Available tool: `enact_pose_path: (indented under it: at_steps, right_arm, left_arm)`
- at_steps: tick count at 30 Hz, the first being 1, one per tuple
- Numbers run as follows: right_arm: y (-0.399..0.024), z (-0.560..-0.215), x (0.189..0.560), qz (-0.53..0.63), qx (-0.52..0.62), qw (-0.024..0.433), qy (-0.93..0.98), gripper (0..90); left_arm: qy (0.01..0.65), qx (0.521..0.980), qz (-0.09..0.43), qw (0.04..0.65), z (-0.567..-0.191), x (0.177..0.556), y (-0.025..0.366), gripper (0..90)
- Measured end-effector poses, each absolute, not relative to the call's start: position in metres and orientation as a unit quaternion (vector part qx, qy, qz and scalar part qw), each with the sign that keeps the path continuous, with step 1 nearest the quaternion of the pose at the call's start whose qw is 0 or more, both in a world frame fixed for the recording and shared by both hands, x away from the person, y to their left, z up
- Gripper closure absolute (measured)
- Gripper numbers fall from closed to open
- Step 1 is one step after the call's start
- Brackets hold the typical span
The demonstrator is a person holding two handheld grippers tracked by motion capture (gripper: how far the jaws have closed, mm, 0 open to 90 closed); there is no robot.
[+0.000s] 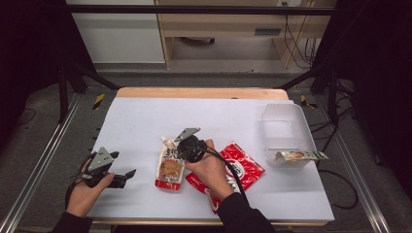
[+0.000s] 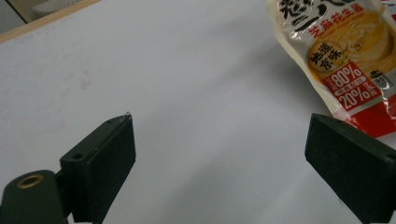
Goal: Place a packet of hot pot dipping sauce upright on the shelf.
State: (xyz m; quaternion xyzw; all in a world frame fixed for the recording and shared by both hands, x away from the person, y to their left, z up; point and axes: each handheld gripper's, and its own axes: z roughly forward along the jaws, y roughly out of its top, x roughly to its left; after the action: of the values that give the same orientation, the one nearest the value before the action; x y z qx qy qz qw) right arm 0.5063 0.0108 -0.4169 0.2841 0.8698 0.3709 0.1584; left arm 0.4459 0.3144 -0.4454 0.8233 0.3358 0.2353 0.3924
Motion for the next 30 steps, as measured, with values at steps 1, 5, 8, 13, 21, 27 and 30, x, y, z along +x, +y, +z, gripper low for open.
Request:
enact_pose_path:
  at_steps: [1,5,8,13,21,27,30]
  right_arm:
    - [0.01,-0.413,0.505,0.377,0.283,0.158,0.868,89.6]
    - [0.009,-0.397,0.5,0.396,0.269,0.157,0.864,89.6]
    - [0.011,-0.391,0.497,0.412,0.259,0.149,0.861,89.7]
    - [0.014,-0.382,0.493,0.419,0.244,0.147,0.862,89.9]
    - [0.018,-0.371,0.485,0.427,0.224,0.147,0.863,90.0]
    - [0.017,-0.36,0.483,0.436,0.21,0.147,0.863,90.0]
    - [0.014,-0.355,0.484,0.438,0.208,0.15,0.862,90.0]
  left_arm:
    - [0.336,0.823,0.236,0.392,-0.446,0.446,0.314,8.4]
    - [0.335,0.824,0.236,0.39,-0.446,0.446,0.314,8.5]
    - [0.334,0.825,0.235,0.39,-0.446,0.445,0.312,8.6]
    - [0.334,0.826,0.234,0.39,-0.446,0.445,0.312,8.6]
    - [0.332,0.826,0.233,0.39,-0.446,0.445,0.311,8.6]
    - [0.33,0.828,0.228,0.391,-0.447,0.445,0.31,8.6]
    - [0.329,0.829,0.227,0.392,-0.447,0.445,0.309,8.6]
